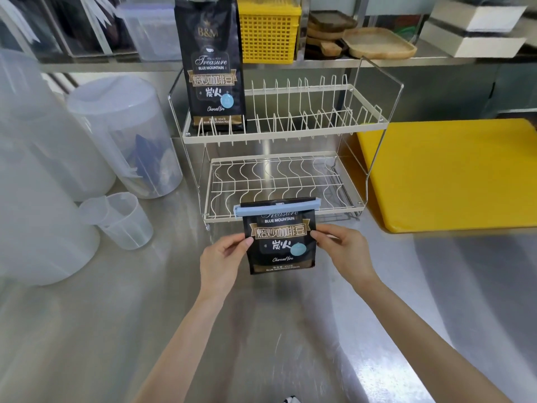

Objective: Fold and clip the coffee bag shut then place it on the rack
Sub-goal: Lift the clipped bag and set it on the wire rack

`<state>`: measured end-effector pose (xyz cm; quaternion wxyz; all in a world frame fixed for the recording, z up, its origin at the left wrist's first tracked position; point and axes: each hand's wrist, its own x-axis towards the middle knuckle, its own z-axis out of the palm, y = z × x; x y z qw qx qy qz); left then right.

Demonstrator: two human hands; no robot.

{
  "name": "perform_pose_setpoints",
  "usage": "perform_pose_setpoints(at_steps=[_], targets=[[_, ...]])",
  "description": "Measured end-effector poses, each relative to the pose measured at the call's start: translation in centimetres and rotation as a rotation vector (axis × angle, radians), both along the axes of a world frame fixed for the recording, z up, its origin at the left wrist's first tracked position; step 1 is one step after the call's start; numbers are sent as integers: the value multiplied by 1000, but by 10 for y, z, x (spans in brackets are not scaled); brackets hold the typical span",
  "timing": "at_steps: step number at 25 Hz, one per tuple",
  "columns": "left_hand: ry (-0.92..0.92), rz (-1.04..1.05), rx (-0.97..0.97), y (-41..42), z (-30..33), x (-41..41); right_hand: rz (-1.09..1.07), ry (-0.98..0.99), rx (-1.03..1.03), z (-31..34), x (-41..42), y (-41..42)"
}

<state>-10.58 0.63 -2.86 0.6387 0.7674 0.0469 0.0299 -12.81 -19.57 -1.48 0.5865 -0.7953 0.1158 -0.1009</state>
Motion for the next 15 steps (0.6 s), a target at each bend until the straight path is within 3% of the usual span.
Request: perform_pose_setpoints(at_steps=[8, 15], targets=[[-261, 20, 40, -3, 59, 35, 32, -150, 90, 60, 30, -5], [-338, 22, 82, -7, 103, 62, 58, -256, 49, 102, 62, -19]])
